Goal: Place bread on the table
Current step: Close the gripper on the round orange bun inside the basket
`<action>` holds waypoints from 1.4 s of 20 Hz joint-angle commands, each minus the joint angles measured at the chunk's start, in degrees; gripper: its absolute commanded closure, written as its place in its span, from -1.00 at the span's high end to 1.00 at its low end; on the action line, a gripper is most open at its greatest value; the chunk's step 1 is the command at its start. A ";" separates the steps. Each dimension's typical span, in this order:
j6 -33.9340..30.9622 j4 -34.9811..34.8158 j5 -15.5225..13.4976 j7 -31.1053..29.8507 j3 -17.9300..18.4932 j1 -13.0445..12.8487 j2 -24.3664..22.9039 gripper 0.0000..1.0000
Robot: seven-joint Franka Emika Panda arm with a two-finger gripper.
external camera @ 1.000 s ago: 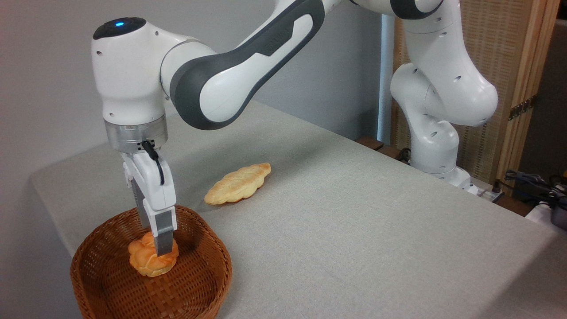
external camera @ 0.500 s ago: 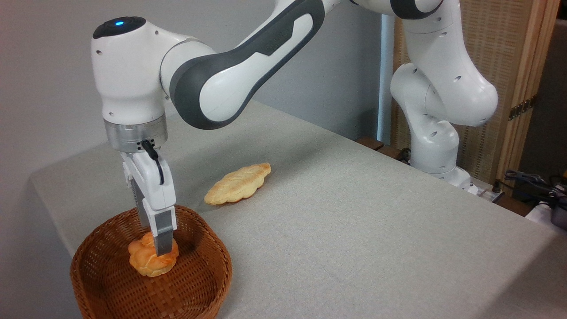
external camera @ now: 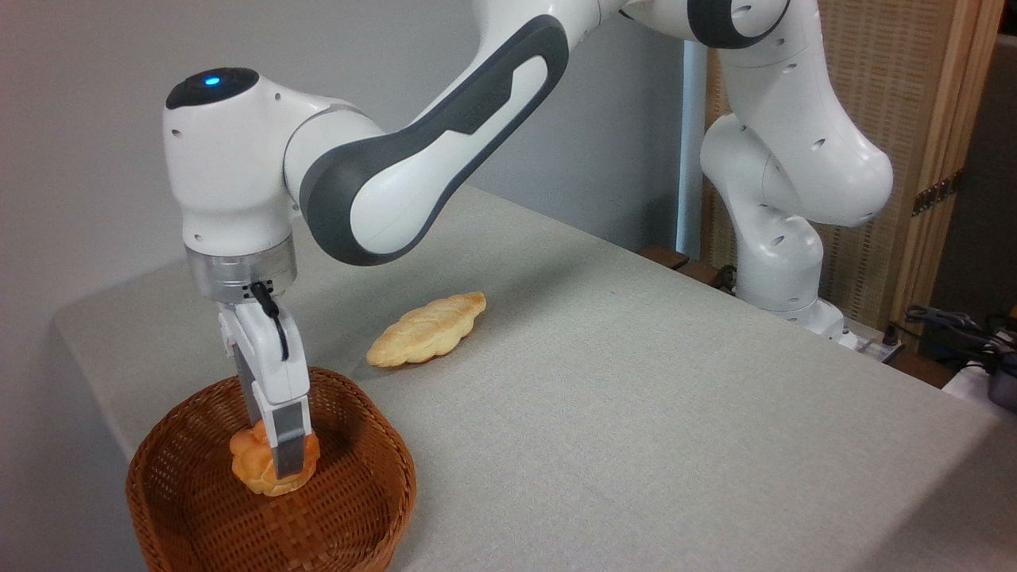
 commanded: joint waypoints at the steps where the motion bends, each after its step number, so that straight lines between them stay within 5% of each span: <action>1: 0.80 0.40 0.23 1.36 -0.41 0.33 0.36 0.74; 5: 0.72 0.14 2.51 1.27 -0.59 0.33 0.36 0.35; 16: 0.63 0.23 3.22 1.54 -0.59 0.33 0.71 -0.10; 18: 0.63 0.49 3.22 1.63 -0.59 0.41 0.71 -0.30; 28: 0.63 0.67 6.38 1.36 -0.68 0.68 0.80 -0.32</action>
